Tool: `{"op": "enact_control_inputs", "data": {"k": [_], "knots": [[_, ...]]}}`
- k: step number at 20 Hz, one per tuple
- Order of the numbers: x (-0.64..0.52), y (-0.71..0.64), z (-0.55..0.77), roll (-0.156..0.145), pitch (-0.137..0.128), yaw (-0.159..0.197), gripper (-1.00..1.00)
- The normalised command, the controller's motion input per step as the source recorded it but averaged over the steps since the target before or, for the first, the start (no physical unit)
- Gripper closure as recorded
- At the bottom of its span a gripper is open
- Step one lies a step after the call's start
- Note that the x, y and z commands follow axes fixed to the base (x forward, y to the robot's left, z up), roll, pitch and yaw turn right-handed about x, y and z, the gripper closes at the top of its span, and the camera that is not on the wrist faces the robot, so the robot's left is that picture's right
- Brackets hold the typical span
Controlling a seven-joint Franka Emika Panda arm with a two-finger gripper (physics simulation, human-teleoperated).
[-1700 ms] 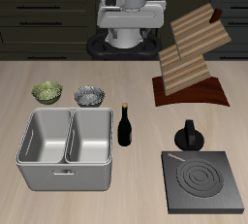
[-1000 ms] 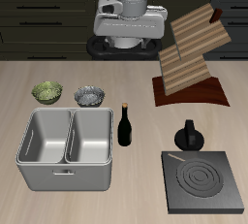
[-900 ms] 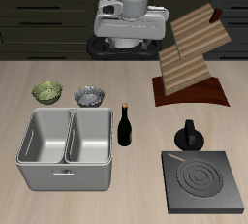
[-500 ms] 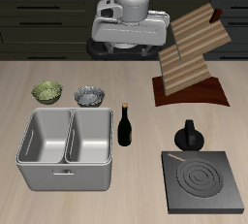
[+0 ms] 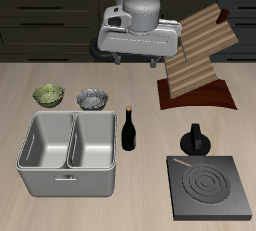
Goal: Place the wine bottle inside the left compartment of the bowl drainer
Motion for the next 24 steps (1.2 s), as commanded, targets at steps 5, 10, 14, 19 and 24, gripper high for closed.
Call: {"op": "enact_control_inputs", "data": {"k": [5, 10, 14, 19, 24], "knots": [[0.11, 0.07, -0.04, 0.001, -0.011, 0.015, -1.00], [0.12, 0.05, -0.07, -0.003, -0.007, 0.013, -1.00], [0.02, 0.01, 0.03, -0.004, -0.036, 0.012, -1.00], [-0.01, 0.00, -0.09, 0.003, -0.010, -0.018, -1.00], [-0.01, -0.01, -0.16, 0.009, -0.058, 0.079, -1.00]]}}
